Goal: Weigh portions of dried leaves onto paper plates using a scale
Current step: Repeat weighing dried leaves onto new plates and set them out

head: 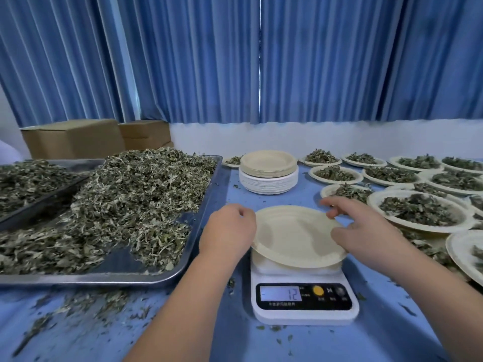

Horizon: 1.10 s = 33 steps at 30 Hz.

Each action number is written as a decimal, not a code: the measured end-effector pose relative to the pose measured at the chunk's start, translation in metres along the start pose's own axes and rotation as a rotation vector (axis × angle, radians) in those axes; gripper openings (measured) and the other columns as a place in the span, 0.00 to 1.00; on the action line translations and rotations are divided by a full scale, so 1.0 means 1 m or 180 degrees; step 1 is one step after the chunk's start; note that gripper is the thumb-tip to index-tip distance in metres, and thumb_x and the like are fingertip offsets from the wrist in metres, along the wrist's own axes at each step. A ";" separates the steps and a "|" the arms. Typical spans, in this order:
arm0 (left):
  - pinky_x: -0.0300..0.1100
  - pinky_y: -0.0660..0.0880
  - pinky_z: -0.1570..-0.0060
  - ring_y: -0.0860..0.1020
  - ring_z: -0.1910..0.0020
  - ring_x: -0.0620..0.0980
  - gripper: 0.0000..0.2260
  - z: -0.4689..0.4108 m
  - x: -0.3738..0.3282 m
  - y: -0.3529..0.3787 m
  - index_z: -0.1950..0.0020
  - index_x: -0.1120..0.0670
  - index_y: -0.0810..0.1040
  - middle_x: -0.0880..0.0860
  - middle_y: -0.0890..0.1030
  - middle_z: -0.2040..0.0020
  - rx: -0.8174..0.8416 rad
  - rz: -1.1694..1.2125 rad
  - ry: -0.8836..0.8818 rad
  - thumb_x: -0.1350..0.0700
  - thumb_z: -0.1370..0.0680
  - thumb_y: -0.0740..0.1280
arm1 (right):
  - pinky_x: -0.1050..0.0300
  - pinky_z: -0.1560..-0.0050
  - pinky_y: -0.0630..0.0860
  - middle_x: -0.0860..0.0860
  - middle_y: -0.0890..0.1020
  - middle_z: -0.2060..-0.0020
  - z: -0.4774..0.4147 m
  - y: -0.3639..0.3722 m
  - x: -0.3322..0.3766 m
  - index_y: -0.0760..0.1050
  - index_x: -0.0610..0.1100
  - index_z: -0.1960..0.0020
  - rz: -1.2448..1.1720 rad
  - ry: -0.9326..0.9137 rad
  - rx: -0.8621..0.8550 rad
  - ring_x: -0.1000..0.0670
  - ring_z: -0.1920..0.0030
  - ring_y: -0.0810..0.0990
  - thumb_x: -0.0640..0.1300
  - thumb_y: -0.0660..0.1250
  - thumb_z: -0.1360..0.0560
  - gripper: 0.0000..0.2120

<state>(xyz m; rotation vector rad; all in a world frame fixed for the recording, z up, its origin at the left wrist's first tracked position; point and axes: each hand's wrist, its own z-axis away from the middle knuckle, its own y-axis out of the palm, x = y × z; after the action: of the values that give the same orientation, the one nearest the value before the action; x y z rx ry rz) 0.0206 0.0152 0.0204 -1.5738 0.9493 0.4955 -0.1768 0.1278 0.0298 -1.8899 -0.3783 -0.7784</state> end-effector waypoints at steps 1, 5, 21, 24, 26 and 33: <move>0.45 0.70 0.62 0.75 0.60 0.56 0.17 0.001 0.000 0.000 0.65 0.53 0.72 0.51 0.75 0.63 0.0027 -0.0208 0.0081 0.48 0.20 0.56 | 0.61 0.65 0.71 0.61 0.72 0.48 0.001 -0.001 0.000 0.69 0.58 0.33 0.0034 0.0011 0.0034 0.56 0.67 0.75 0.38 0.64 0.25 0.24; 0.47 0.72 0.55 0.76 0.55 0.57 0.23 0.005 -0.004 -0.003 0.62 0.54 0.72 0.55 0.78 0.58 0.0047 -0.0669 0.0145 0.42 0.18 0.49 | 0.59 0.56 0.68 0.59 0.72 0.44 0.003 -0.002 0.001 0.68 0.56 0.29 0.0293 0.0001 0.0052 0.56 0.53 0.75 0.46 0.64 0.22 0.22; 0.52 0.64 0.35 0.67 0.29 0.58 0.35 -0.023 0.066 -0.083 0.27 0.52 0.68 0.57 0.67 0.26 0.0811 -0.1668 -0.1028 0.31 0.22 0.43 | 0.55 0.60 0.68 0.56 0.76 0.55 -0.003 -0.006 -0.010 0.76 0.46 0.39 -0.0249 0.0339 -0.0464 0.47 0.58 0.78 0.55 0.62 0.22 0.17; 0.50 0.69 0.39 0.75 0.43 0.58 0.32 -0.025 0.061 -0.081 0.45 0.54 0.76 0.57 0.77 0.38 0.0689 -0.2065 -0.0918 0.31 0.22 0.45 | 0.60 0.65 0.67 0.58 0.74 0.57 -0.003 -0.009 -0.012 0.76 0.47 0.41 -0.0269 0.0344 -0.0516 0.52 0.60 0.77 0.55 0.62 0.21 0.15; 0.57 0.68 0.36 0.74 0.43 0.59 0.33 -0.024 0.058 -0.079 0.46 0.54 0.76 0.57 0.77 0.39 0.0521 -0.2160 -0.0899 0.29 0.23 0.45 | 0.59 0.65 0.67 0.57 0.75 0.57 -0.002 -0.010 -0.013 0.76 0.46 0.42 -0.0325 0.0342 -0.0524 0.50 0.61 0.77 0.54 0.62 0.21 0.14; 0.50 0.63 0.33 0.65 0.28 0.57 0.36 -0.013 0.049 -0.070 0.24 0.53 0.65 0.55 0.64 0.24 0.1008 -0.1801 -0.0975 0.30 0.22 0.44 | 0.55 0.61 0.67 0.56 0.76 0.58 0.000 -0.012 -0.009 0.76 0.46 0.45 -0.0314 0.0266 -0.0466 0.48 0.58 0.78 0.54 0.62 0.21 0.13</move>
<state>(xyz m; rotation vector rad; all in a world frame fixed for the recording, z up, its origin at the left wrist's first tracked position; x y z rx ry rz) 0.1027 -0.0121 0.0291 -1.3489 0.3035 0.1645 -0.1909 0.1339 0.0322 -1.9790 -0.3730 -0.9708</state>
